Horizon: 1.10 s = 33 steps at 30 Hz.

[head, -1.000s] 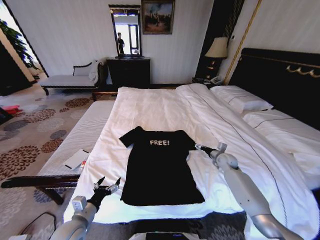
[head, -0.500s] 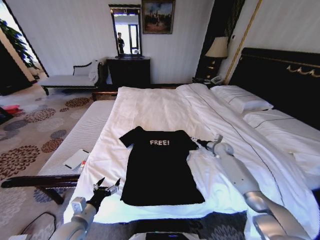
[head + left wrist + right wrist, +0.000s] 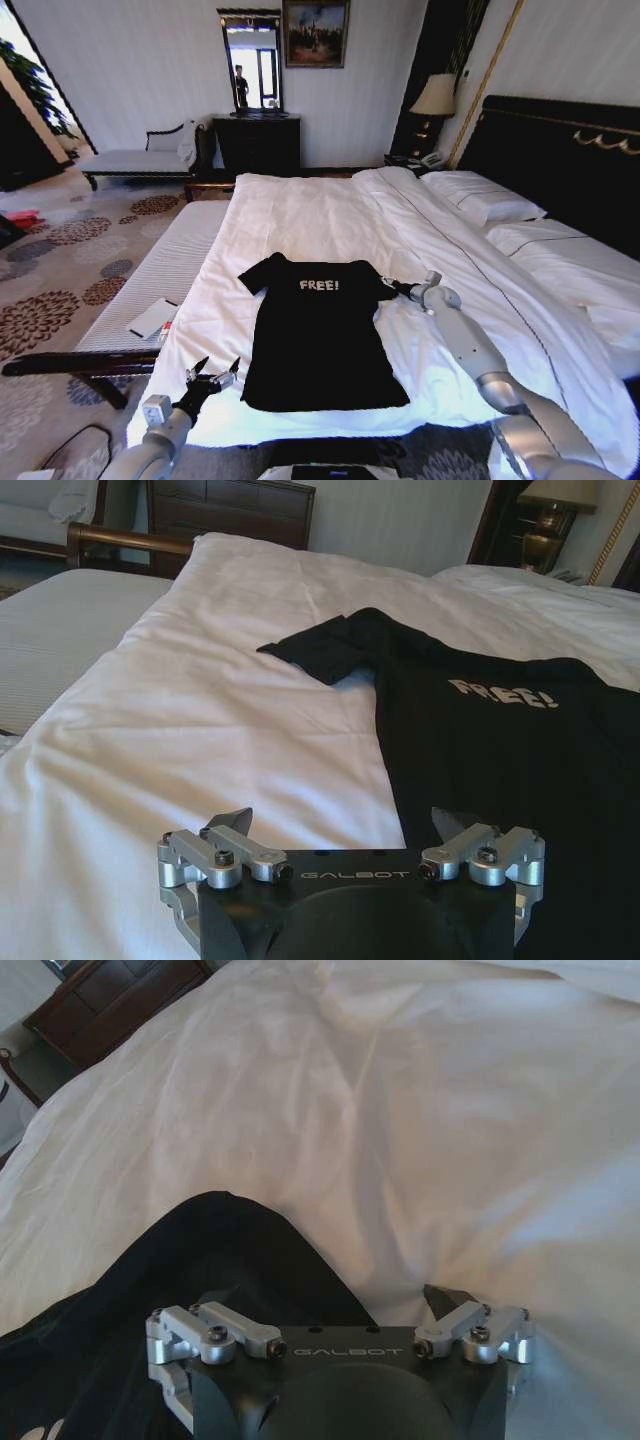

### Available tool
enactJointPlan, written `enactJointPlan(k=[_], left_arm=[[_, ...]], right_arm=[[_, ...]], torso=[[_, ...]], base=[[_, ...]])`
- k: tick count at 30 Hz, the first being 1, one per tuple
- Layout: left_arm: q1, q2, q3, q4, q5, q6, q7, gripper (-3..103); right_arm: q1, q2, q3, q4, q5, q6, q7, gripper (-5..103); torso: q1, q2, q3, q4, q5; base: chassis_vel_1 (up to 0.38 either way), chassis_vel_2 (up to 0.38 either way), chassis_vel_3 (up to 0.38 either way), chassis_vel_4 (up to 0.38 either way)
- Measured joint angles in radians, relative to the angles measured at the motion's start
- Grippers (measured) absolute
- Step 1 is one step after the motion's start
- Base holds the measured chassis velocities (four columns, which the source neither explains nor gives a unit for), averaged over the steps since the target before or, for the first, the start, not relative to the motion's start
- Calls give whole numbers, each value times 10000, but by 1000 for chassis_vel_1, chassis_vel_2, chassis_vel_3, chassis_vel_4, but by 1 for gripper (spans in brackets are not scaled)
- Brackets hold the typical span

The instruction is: Fold the clothes on the bed.

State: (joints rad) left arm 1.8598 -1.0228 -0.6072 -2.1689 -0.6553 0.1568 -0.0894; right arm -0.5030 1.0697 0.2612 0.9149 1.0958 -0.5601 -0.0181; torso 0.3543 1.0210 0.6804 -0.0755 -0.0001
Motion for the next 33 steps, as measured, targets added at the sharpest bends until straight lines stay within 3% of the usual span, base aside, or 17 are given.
enactJointPlan(k=[3, 9, 11, 21, 24, 26, 29, 31, 33], left_arm=[[2, 10, -24, 11, -4, -3, 1, 100], [23, 3, -113, 11, -49, -11, 23, 100], [32, -5, -113, 12, -46, -14, 26, 100], [58, -18, -280, 7, -112, -41, 43, 100], [49, -6, -318, 6, -175, -41, 43, 100], [25, 0, -327, 6, -206, -41, 43, 100], [0, 1, -325, 9, -218, -41, 43, 100], [0, 1, -325, 11, -218, -41, 42, 100], [9, -8, -331, 15, -231, -41, 43, 100]], right_arm=[[43, 63, -65, -73, -4, -27, 38, 97], [65, 177, -194, -76, -105, -35, 46, 71], [86, 178, -223, -84, -126, -21, 46, 71], [103, 123, -524, 82, -518, 227, 15, 27], [59, 80, -575, 222, -572, 253, 13, 22], [24, 56, -619, 338, -648, 294, 15, 12], [5, 11, -699, 426, -861, 452, -12, 3], [4, -5, -723, 445, -938, 505, -39, 3], [22, -101, -901, 506, -1506, 1085, -262, 1]], torso=[[0, 0, 0, -1, 0], [0, 1, 0, -1, 1], [0, 2, 0, 0, 1], [0, 1, 0, 2, 1], [0, 2, 0, 1, 2], [0, 2, 0, 1, 2], [0, 2, 0, 2, 2], [0, 1, 0, 2, 2], [0, 2, 0, 1, 3]], base=[[0, 0, 0, 0], [0, 0, 0, 0], [0, 0, 0, 0], [0, 0, 0, 0], [0, 0, 0, 0], [0, 0, 0, 0], [0, 0, 0, 0], [0, 0, 0, 0], [0, 0, 0, 0]])
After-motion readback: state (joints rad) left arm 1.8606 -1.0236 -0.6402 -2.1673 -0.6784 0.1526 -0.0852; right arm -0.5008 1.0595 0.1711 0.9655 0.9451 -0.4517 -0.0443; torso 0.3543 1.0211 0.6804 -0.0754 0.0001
